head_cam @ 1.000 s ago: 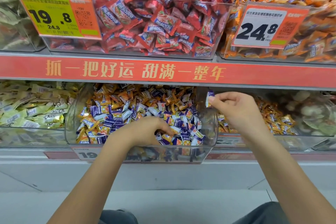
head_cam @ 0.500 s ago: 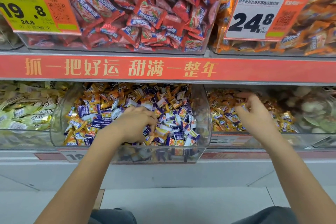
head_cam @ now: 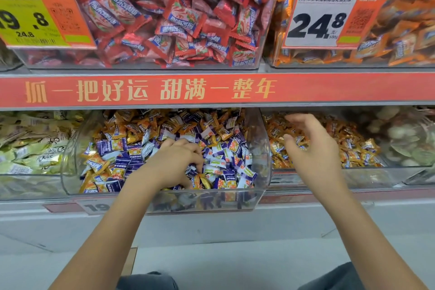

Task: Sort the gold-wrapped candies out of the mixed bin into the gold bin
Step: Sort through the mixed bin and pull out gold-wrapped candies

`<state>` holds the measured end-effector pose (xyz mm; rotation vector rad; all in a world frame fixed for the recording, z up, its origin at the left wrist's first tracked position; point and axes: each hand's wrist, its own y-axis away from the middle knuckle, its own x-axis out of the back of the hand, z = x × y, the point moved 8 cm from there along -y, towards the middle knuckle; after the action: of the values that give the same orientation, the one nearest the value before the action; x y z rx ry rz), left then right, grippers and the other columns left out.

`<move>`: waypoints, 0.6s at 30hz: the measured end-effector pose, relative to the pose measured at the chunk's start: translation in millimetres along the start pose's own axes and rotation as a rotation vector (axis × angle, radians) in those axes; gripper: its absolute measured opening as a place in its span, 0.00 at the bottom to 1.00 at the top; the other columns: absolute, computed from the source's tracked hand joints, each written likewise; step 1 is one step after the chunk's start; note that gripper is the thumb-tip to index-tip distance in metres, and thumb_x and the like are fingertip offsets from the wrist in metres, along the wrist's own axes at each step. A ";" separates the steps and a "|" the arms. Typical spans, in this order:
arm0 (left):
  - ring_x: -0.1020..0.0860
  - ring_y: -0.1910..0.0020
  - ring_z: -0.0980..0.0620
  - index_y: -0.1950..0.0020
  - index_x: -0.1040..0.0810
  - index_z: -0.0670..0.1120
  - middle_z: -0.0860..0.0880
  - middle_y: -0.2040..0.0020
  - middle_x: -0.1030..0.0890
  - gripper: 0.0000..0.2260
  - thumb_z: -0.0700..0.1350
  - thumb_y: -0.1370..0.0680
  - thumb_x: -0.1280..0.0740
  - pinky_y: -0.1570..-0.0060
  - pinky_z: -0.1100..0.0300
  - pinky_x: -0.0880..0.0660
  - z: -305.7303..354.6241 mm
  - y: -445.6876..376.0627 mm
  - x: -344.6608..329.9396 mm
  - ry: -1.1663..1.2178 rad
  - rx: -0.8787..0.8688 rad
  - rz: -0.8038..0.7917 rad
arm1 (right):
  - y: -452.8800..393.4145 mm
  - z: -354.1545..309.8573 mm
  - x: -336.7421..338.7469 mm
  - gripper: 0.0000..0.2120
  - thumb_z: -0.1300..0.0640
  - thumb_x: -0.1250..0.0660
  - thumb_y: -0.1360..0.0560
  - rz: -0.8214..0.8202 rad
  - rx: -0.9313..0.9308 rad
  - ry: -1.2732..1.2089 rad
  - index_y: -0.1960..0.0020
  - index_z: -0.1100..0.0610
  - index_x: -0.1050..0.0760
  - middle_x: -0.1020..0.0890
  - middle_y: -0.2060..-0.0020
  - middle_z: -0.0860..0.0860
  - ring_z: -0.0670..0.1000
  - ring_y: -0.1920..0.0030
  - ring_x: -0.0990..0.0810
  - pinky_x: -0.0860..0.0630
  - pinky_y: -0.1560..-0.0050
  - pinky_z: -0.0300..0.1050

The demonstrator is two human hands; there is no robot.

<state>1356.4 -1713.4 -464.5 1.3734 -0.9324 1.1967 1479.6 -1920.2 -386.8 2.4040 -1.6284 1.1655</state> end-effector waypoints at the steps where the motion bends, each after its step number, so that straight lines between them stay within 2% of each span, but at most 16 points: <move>1: 0.37 0.37 0.55 0.46 0.23 0.58 0.59 0.37 0.31 0.15 0.53 0.31 0.26 0.44 0.57 0.47 0.6 -0.7 -0.4 -0.005 -0.007 0.007 | 3.6 -7.9 -3.8 0.14 0.64 0.35 0.24 -0.003 0.032 -0.010 0.41 0.53 0.26 0.22 0.46 0.44 0.43 0.43 0.26 0.33 0.43 0.38; 4: 0.37 0.37 0.56 0.50 0.23 0.57 0.60 0.39 0.30 0.13 0.56 0.31 0.26 0.44 0.57 0.46 -0.1 -0.3 0.3 0.080 -0.024 0.042 | 14.9 -24.6 -8.0 0.12 0.64 0.34 0.25 0.056 0.097 0.012 0.45 0.51 0.24 0.23 0.51 0.42 0.45 0.47 0.28 0.34 0.48 0.36; 6: 0.35 0.36 0.57 0.56 0.22 0.53 0.62 0.42 0.28 0.12 0.54 0.34 0.24 0.39 0.55 0.41 -3.1 6.3 13.0 0.356 -0.005 0.158 | 25.4 -39.1 -10.9 0.10 0.64 0.32 0.26 0.093 0.172 0.020 0.48 0.51 0.22 0.23 0.54 0.42 0.47 0.50 0.27 0.36 0.52 0.31; 8: 0.29 0.42 0.59 0.62 0.22 0.51 0.62 0.46 0.25 0.11 0.50 0.36 0.21 0.41 0.58 0.33 -7.4 16.8 34.1 0.629 0.022 0.354 | 37.8 -56.9 -30.1 0.09 0.61 0.31 0.26 -0.023 0.260 -0.003 0.47 0.51 0.22 0.23 0.52 0.41 0.45 0.48 0.27 0.37 0.48 0.26; 11: 0.24 0.60 0.62 0.65 0.24 0.49 0.59 0.63 0.21 0.13 0.46 0.37 0.20 0.59 0.69 0.29 -2.3 30.6 56.3 0.823 0.040 0.566 | 53.4 -77.2 -73.3 0.13 0.52 0.34 0.23 -0.287 0.322 -0.015 0.39 0.48 0.26 0.25 0.44 0.41 0.40 0.41 0.32 0.39 0.43 0.25; 12: 0.24 0.64 0.61 0.65 0.25 0.48 0.58 0.67 0.22 0.13 0.45 0.37 0.21 0.63 0.69 0.30 2.5 32.9 59.4 0.875 0.021 0.599 | 55.4 -79.4 -83.1 0.14 0.52 0.35 0.22 -0.320 0.305 -0.029 0.37 0.47 0.27 0.25 0.43 0.42 0.39 0.42 0.32 0.38 0.45 0.25; 14: 0.27 0.69 0.61 0.64 0.26 0.47 0.57 0.68 0.23 0.13 0.42 0.36 0.21 0.68 0.64 0.31 10.2 34.8 62.0 0.942 -0.009 0.630 | 51.4 -80.6 -88.2 0.11 0.54 0.34 0.22 -0.300 0.201 -0.140 0.41 0.47 0.26 0.23 0.48 0.43 0.37 0.51 0.28 0.32 0.53 0.27; 16: 0.27 0.68 0.60 0.60 0.25 0.47 0.56 0.65 0.22 0.13 0.40 0.35 0.21 0.67 0.61 0.29 13.4 33.9 60.7 0.994 -0.020 0.611 | 44.2 -74.9 -84.3 0.06 0.57 0.31 0.25 -0.263 0.089 -0.300 0.50 0.47 0.23 0.21 0.55 0.41 0.39 0.55 0.24 0.27 0.57 0.31; 18: 0.24 0.64 0.59 0.54 0.26 0.48 0.54 0.62 0.20 0.17 0.40 0.35 0.21 0.65 0.61 0.26 12.0 32.6 55.6 1.007 0.004 0.555 | 35.8 -61.6 -66.9 0.06 0.59 0.29 0.27 -0.162 0.009 -0.448 0.56 0.49 0.21 0.18 0.60 0.43 0.43 0.57 0.20 0.23 0.57 0.37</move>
<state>1337.9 -1726.2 -402.9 0.3455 -0.5539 2.0137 1403.9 -1859.0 -394.6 2.8912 -1.4737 0.6414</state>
